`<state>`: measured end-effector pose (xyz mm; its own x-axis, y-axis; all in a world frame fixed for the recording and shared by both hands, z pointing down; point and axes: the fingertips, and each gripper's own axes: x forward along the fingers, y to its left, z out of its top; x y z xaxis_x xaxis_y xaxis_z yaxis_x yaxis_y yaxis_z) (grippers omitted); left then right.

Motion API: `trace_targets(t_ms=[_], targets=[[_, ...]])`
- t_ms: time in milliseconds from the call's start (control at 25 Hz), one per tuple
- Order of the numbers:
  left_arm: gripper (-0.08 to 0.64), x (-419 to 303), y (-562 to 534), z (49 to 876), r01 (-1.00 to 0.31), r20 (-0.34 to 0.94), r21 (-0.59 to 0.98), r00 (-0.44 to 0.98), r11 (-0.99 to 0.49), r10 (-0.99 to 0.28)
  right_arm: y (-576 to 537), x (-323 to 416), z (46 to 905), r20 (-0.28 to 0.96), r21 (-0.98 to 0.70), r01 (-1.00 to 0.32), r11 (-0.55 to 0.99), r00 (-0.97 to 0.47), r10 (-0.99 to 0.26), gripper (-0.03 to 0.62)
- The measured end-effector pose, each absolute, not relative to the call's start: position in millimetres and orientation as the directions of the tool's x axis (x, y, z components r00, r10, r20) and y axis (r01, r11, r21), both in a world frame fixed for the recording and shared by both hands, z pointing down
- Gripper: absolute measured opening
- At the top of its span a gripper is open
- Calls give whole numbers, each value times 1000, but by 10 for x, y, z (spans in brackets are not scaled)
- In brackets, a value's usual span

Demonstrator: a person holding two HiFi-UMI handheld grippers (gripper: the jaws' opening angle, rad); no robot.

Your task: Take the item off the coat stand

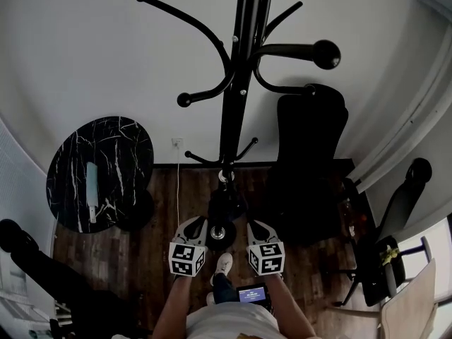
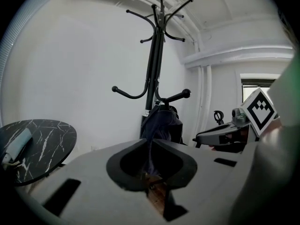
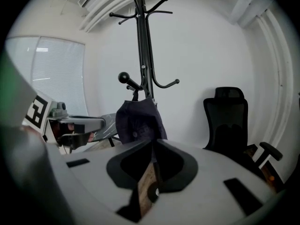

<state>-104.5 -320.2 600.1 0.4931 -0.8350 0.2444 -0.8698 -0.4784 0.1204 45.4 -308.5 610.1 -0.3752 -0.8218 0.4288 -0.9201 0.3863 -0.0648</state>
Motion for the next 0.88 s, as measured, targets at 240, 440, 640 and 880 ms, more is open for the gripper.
trace_targets(t_ms=[240, 440, 640, 880], targets=[[95, -947, -3342, 6117, -843, 278, 159, 538, -514, -796, -3302, 404, 6106, 440, -47, -916, 399, -378, -815, 98], [126, -917, -3445, 6218, -832, 298, 180, 554, -524, -777, -3463, 389, 6150, 450, -48, -914, 403, -380, -808, 117], [135, -850, -3520, 6278, -824, 310, 194, 567, -533, -764, -3630, 348, 6148, 455, -35, -911, 411, -381, -805, 140], [135, -814, -3613, 6306, -822, 318, 180, 568, -540, -759, -3736, 253, 6153, 462, -17, -902, 431, -389, -797, 147]])
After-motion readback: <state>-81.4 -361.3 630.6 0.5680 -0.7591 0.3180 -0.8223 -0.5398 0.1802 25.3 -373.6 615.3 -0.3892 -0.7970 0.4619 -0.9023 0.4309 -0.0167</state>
